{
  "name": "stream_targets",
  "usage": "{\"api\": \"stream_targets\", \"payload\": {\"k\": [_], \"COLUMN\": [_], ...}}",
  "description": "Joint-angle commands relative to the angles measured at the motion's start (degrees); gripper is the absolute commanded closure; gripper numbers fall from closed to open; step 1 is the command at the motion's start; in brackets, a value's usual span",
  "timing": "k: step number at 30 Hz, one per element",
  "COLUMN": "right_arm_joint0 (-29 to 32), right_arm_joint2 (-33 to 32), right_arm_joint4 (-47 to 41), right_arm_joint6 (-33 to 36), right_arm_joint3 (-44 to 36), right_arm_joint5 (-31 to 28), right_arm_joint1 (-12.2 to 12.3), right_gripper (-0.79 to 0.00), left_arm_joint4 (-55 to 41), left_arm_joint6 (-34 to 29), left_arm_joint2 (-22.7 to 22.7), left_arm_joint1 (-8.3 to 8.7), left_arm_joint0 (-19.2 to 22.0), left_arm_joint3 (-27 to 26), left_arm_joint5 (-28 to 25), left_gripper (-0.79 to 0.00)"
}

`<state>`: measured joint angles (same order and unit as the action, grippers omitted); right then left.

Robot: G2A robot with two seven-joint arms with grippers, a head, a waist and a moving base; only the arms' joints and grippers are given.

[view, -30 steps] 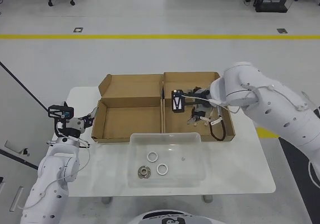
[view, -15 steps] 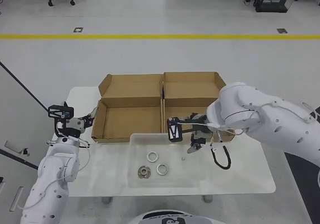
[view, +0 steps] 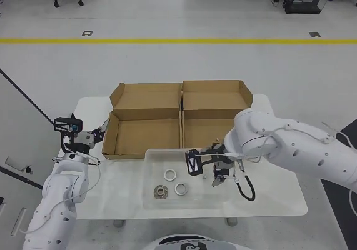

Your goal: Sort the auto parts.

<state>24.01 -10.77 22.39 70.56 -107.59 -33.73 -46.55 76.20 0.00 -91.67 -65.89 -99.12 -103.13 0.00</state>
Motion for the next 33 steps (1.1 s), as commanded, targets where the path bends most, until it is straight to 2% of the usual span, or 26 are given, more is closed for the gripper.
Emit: {"api": "stream_targets", "payload": {"k": [1,19,21,31,33], "right_arm_joint0": [0.05,5.16,5.61,7.25,7.6], "right_arm_joint2": [0.82,1.03,1.03,1.03,1.03], "right_arm_joint4": [0.44,4.21,4.68,7.37,7.79], "right_arm_joint6": [-0.12,0.48,0.3,0.21,0.15], "right_arm_joint3": [0.59,3.37,3.99,6.22,6.55], "right_arm_joint5": [-0.12,0.47,0.29,0.2,0.15], "right_arm_joint1": [-0.51,-3.79,-4.02,-5.26,-5.55], "right_gripper": [-0.785,-0.785,-0.736,-0.696,-0.659], "left_arm_joint4": [0.0,0.0,0.0,0.0,0.0], "left_arm_joint6": [0.0,0.0,0.0,0.0,0.0], "left_arm_joint2": [0.0,0.0,0.0,0.0,0.0], "left_arm_joint1": [0.0,0.0,0.0,0.0,0.0], "left_arm_joint0": [0.0,0.0,0.0,0.0,0.0], "left_arm_joint3": [0.0,0.0,0.0,0.0,0.0], "left_arm_joint5": [0.0,0.0,0.0,0.0,0.0], "left_gripper": [-0.785,-0.785,-0.785,-0.785,-0.785]}}
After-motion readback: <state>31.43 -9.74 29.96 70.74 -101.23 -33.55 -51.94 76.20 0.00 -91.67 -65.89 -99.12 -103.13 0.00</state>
